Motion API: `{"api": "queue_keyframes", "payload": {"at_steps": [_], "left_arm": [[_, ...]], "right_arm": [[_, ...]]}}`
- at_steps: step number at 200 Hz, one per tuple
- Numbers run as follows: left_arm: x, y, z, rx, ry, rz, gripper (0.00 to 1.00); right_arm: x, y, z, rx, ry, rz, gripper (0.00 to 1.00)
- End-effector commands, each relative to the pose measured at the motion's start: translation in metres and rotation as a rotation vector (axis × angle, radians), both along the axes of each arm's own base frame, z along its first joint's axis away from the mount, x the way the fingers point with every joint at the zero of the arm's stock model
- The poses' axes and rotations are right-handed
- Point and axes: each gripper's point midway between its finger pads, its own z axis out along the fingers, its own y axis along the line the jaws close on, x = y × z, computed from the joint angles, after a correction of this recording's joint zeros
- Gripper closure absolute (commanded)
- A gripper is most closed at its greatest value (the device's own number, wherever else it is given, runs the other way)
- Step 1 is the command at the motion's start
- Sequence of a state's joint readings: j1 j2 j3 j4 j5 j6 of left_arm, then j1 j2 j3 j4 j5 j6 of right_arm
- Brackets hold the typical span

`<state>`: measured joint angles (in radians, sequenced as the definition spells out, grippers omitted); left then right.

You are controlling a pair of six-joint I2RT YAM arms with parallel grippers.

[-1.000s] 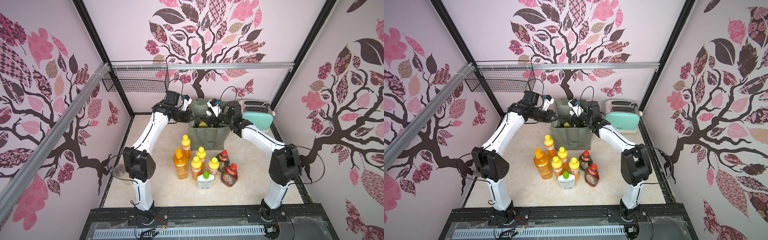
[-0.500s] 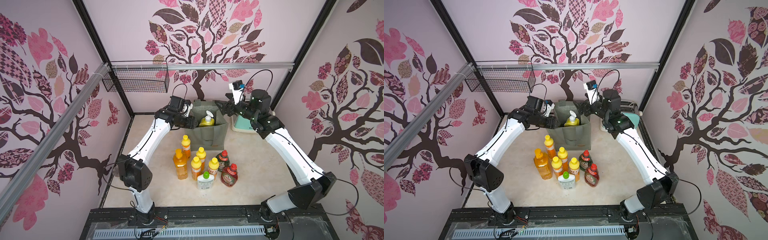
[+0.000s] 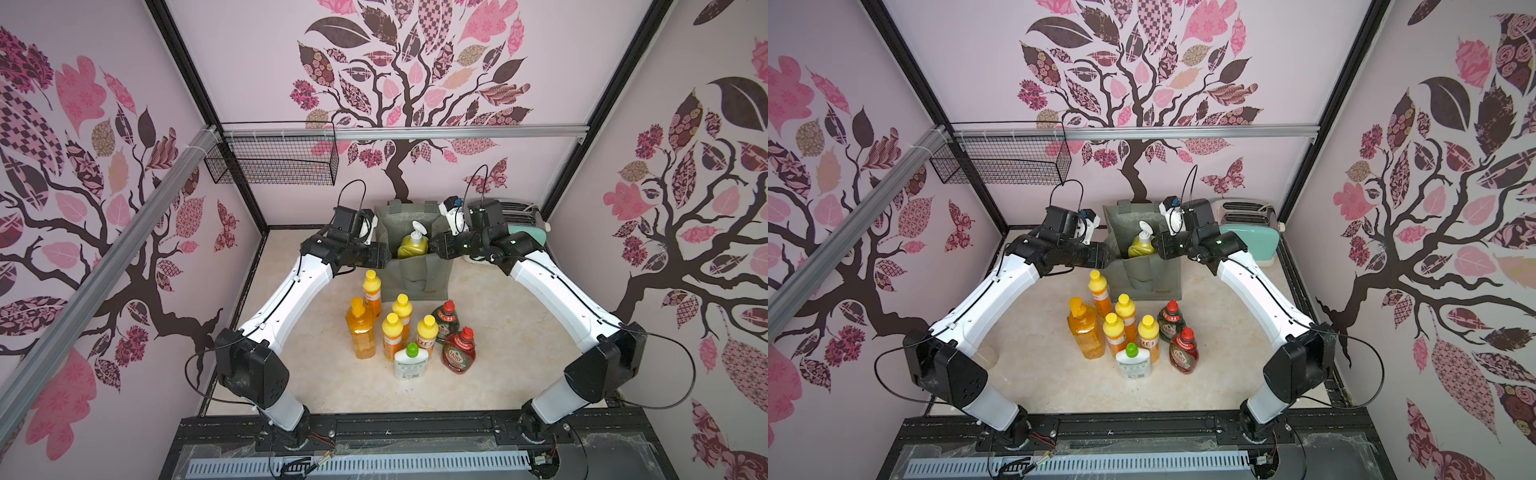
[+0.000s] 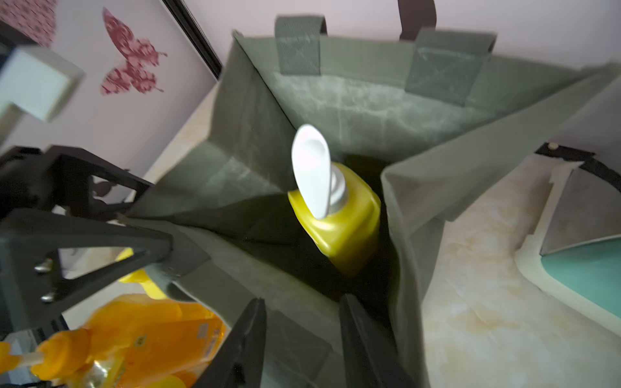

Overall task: Pack dish soap into the shopping bag
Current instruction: Adjust the bottle of dish soap in the shopping bag.

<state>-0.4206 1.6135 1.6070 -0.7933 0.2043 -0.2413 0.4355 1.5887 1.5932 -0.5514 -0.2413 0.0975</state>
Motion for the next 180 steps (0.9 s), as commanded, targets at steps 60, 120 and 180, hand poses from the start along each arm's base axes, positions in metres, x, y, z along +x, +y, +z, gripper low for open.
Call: {"api": "queue_keyframes", "payload": {"at_steps": [60, 120, 180], "left_arm": [[-0.010, -0.019, 0.010, -0.074, -0.041, -0.041, 0.48], [-0.017, -0.037, 0.014, -0.088, -0.051, -0.081, 0.82], [-0.020, -0.039, 0.017, -0.096, -0.056, -0.094, 0.90]], "right_arm": [[-0.017, -0.017, -0.025, -0.072, 0.100, -0.084, 0.51], [0.013, 0.013, 0.020, 0.001, -0.014, -0.123, 0.45], [0.039, 0.027, -0.009, 0.011, -0.036, -0.197, 0.45]]}}
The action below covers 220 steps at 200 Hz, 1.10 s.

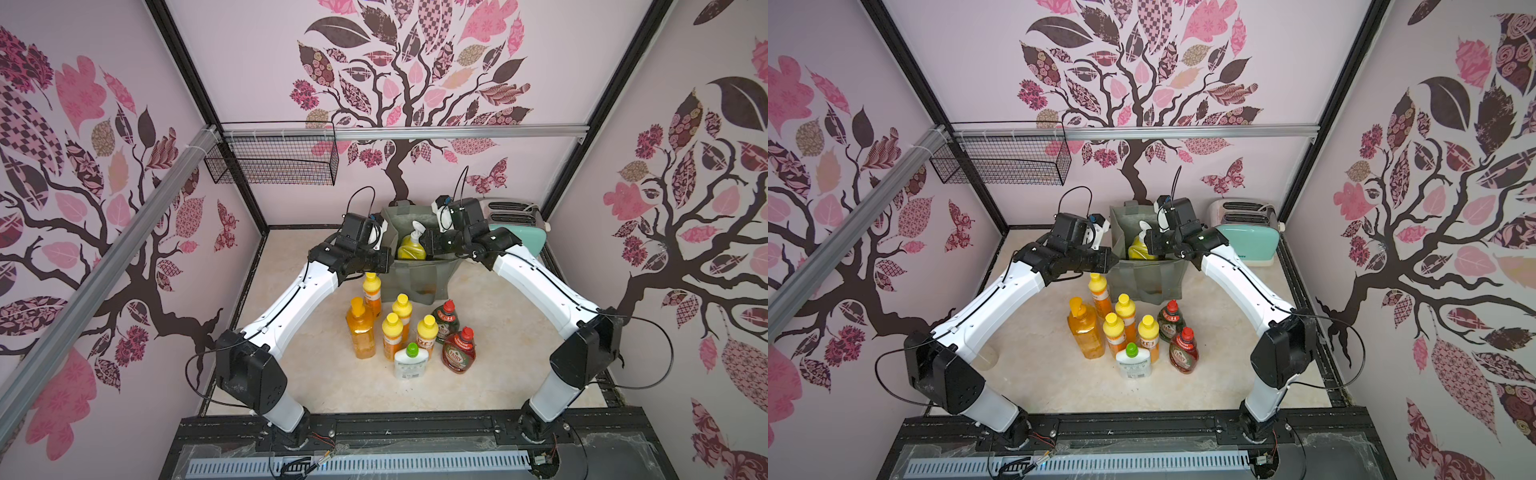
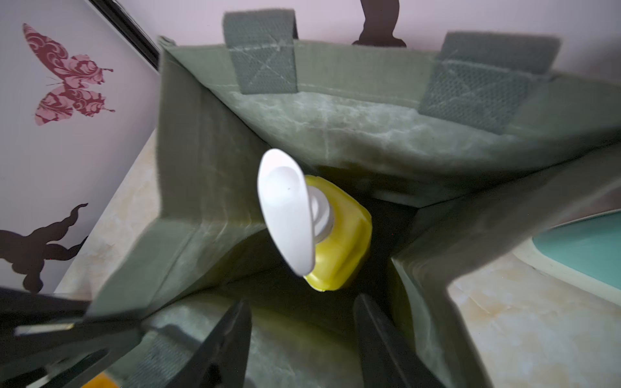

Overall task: Pack dish soap into the shopping bag
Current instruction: Adjust the bottle of dish soap in the shopping bag.

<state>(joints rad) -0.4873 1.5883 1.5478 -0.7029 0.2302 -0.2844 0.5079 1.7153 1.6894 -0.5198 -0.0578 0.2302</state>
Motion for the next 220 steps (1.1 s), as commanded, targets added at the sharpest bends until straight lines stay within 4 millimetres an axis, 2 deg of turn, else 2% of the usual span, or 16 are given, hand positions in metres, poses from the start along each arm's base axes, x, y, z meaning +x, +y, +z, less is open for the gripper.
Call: {"api": "queue_keyframes", "payload": {"at_steps": [1, 49, 81, 112, 149, 185, 206, 220], "left_arm": [[-0.006, -0.007, 0.014, -0.032, -0.034, -0.037, 0.90], [-0.010, -0.006, 0.004, -0.020, -0.017, -0.038, 0.95], [-0.011, -0.009, 0.007, -0.032, -0.020, -0.046, 0.98], [-0.012, -0.010, 0.015, -0.049, -0.029, -0.049, 0.99], [-0.013, -0.010, 0.012, -0.047, -0.020, -0.052, 0.99], [-0.015, -0.008, 0.009, -0.036, -0.014, -0.050, 1.00], [-0.014, -0.006, 0.006, -0.021, -0.007, -0.040, 1.00], [-0.013, -0.006, 0.006, -0.017, -0.004, -0.040, 1.00]], "right_arm": [[0.008, 0.007, 0.004, 0.016, -0.055, -0.045, 0.45], [0.023, 0.012, -0.004, 0.054, -0.103, -0.085, 0.44], [0.033, 0.020, -0.013, 0.065, -0.106, -0.090, 0.39], [0.044, 0.023, -0.029, 0.047, -0.105, -0.105, 0.39], [0.055, 0.029, -0.041, -0.003, -0.118, -0.098, 0.42], [0.058, 0.025, -0.038, -0.094, -0.151, -0.077, 0.63], [0.053, 0.020, -0.022, -0.124, -0.192, -0.059, 0.77], [0.049, 0.017, -0.004, -0.133, -0.234, -0.041, 0.84]]}}
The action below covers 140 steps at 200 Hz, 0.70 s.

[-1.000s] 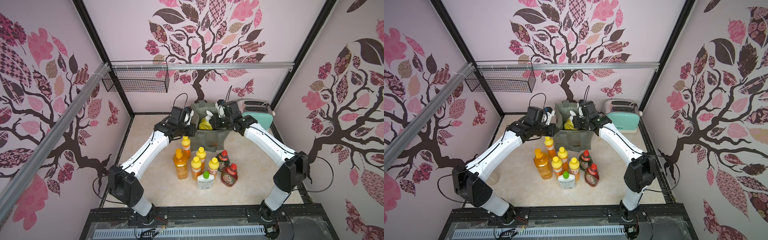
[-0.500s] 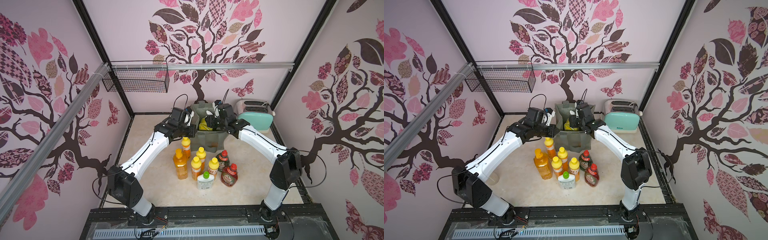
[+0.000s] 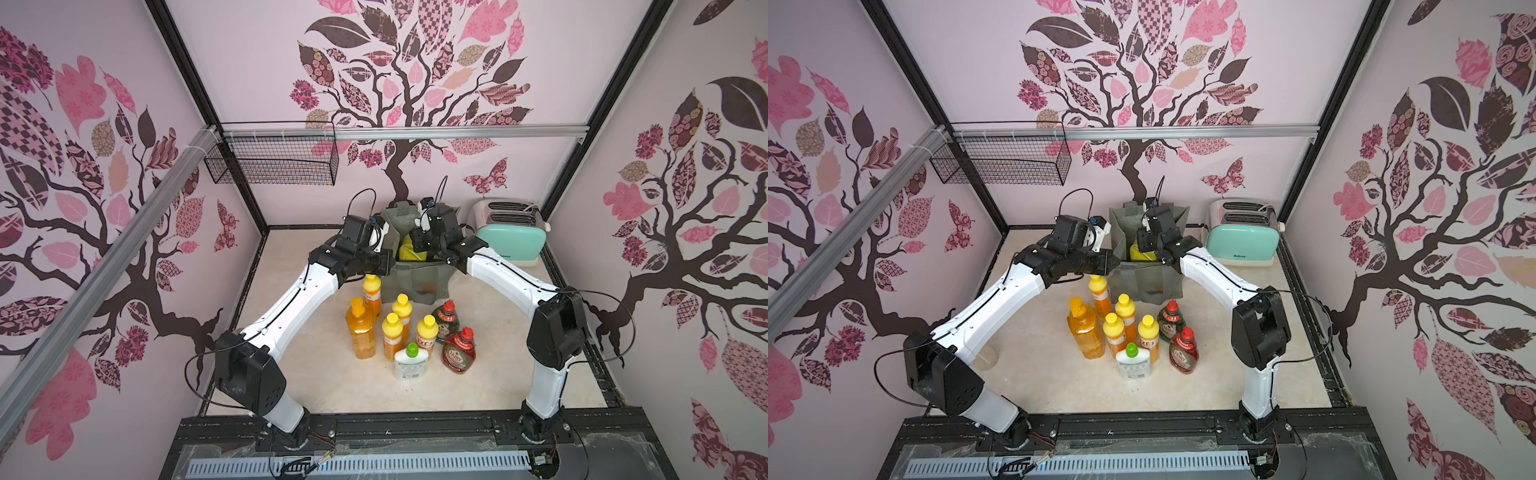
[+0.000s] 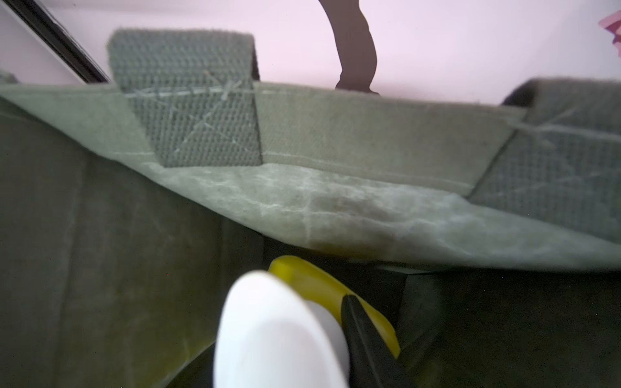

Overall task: Pack dish soap into the shopping bag
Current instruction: Adjust the bottle of dish soap in the shopping bag.

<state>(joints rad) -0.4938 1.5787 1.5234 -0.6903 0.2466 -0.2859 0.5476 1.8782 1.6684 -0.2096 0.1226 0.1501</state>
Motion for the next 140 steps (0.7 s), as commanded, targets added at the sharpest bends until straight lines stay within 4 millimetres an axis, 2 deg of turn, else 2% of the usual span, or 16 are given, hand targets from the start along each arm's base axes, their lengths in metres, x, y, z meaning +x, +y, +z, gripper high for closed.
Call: {"api": "queue_keyframes", "payload": {"at_steps": [1, 28, 67, 108, 140], "left_arm": [[-0.008, -0.002, 0.009, -0.007, -0.012, -0.022, 1.00], [-0.009, 0.000, 0.010, 0.006, -0.011, -0.021, 1.00], [-0.019, 0.005, 0.003, 0.061, 0.017, -0.057, 1.00], [-0.024, 0.007, 0.002, 0.098, 0.026, -0.096, 1.00], [-0.020, 0.006, 0.008, 0.117, 0.022, -0.102, 1.00]], "right_arm": [[-0.011, -0.007, 0.026, -0.057, -0.045, 0.026, 0.84], [-0.016, -0.011, 0.071, -0.058, -0.135, 0.062, 0.90], [-0.014, -0.019, 0.127, -0.011, -0.232, 0.136, 0.91], [-0.002, -0.021, 0.161, -0.044, -0.310, 0.181, 0.93], [0.012, -0.025, 0.172, -0.051, -0.345, 0.168, 0.95]]}}
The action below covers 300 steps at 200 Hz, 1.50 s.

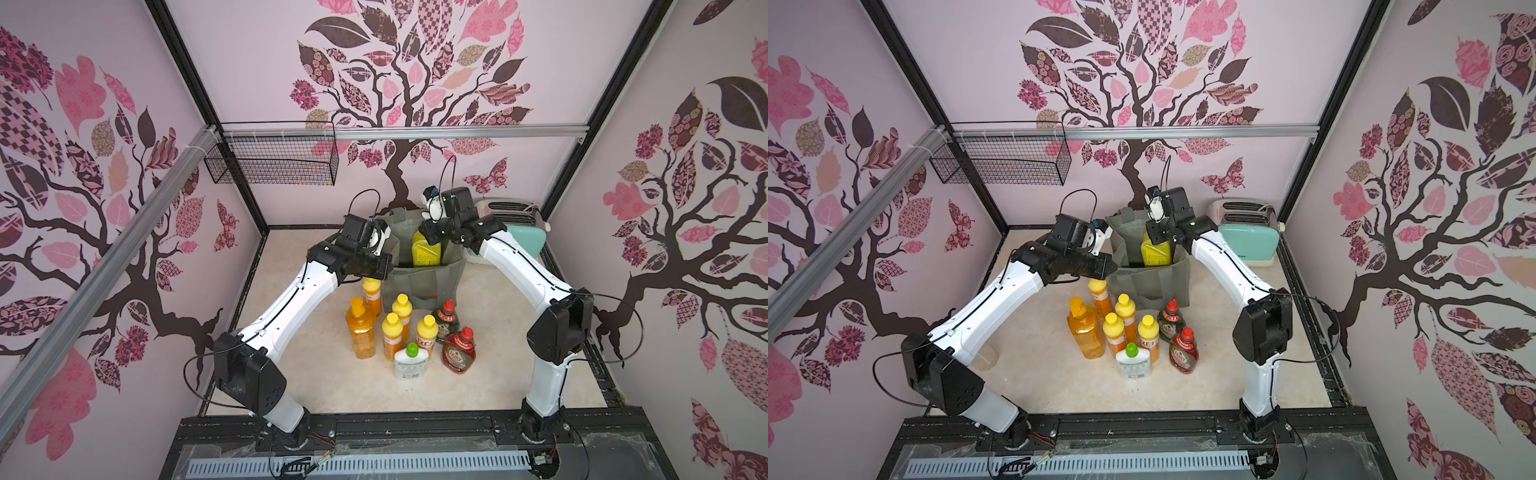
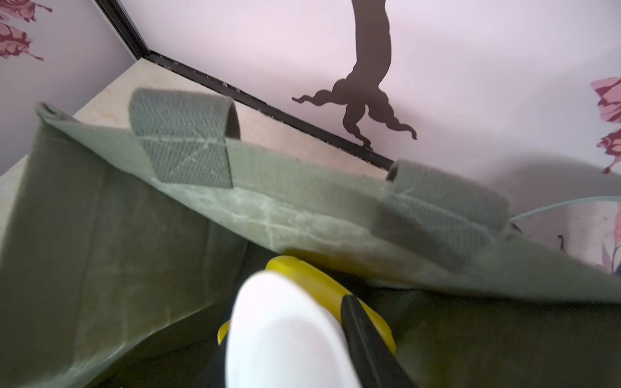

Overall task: Pack dish soap into the shopping bag
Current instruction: Adjust the bottle of dish soap in the shopping bag.

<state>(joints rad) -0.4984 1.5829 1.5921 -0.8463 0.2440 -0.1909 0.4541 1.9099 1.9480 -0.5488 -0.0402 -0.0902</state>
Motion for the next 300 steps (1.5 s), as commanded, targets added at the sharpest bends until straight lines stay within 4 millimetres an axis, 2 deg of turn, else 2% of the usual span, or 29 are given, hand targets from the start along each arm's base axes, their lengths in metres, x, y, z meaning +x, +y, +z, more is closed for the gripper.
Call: {"api": "queue_keyframes", "payload": {"at_steps": [1, 36, 65, 116, 147, 170, 181, 195, 205, 207, 211, 230, 239, 258, 272, 288, 300], "left_arm": [[-0.003, -0.001, 0.008, 0.025, -0.006, -0.033, 1.00], [0.000, -0.001, 0.007, 0.045, -0.003, -0.040, 1.00], [0.002, 0.008, -0.002, 0.099, 0.005, -0.022, 1.00], [0.021, 0.034, -0.006, 0.142, 0.018, 0.063, 1.00], [0.025, 0.033, 0.003, 0.124, 0.008, 0.074, 1.00], [0.028, 0.028, 0.017, 0.079, -0.006, 0.082, 0.66], [0.031, 0.027, 0.026, 0.058, -0.015, 0.088, 0.52], [0.037, 0.027, 0.038, 0.041, -0.026, 0.102, 0.42], [0.043, 0.028, 0.046, 0.028, -0.031, 0.113, 0.34], [0.045, 0.027, 0.056, 0.015, -0.052, 0.115, 0.32], [0.048, 0.028, 0.063, 0.006, -0.065, 0.120, 0.29], [0.061, 0.030, 0.083, -0.023, -0.098, 0.139, 0.14], [0.069, 0.030, 0.087, -0.040, -0.102, 0.145, 0.11], [0.082, 0.026, 0.089, -0.065, -0.090, 0.144, 0.10], [0.089, 0.021, 0.082, -0.069, -0.073, 0.137, 0.10], [0.097, 0.018, 0.067, -0.052, -0.048, 0.138, 0.09], [0.102, 0.019, 0.054, -0.032, -0.029, 0.143, 0.09]], "right_arm": [[0.012, 0.002, 0.132, 0.131, -0.366, 0.026, 0.96], [0.029, -0.001, 0.123, 0.100, -0.402, 0.045, 0.97], [0.040, -0.017, 0.115, 0.067, -0.414, 0.046, 0.97], [0.033, -0.039, 0.106, 0.052, -0.388, 0.072, 0.96], [0.039, -0.040, 0.088, 0.048, -0.359, 0.073, 0.94], [0.042, -0.036, 0.070, 0.057, -0.315, 0.083, 0.89], [0.042, -0.035, 0.064, 0.064, -0.304, 0.083, 0.84], [0.040, -0.036, 0.061, 0.069, -0.298, 0.083, 0.72], [0.038, -0.037, 0.065, 0.074, -0.300, 0.078, 0.53], [0.037, -0.037, 0.066, 0.074, -0.301, 0.076, 0.49], [0.037, -0.038, 0.067, 0.076, -0.302, 0.073, 0.40], [0.030, -0.040, 0.090, 0.109, -0.322, 0.061, 0.18], [0.024, -0.040, 0.103, 0.136, -0.329, 0.057, 0.10], [0.008, -0.043, 0.128, 0.204, -0.333, 0.042, 0.03], [-0.009, -0.048, 0.142, 0.242, -0.331, 0.031, 0.01], [-0.027, -0.059, 0.145, 0.265, -0.317, -0.010, 0.01], [-0.040, -0.070, 0.139, 0.261, -0.297, -0.057, 0.01]]}}
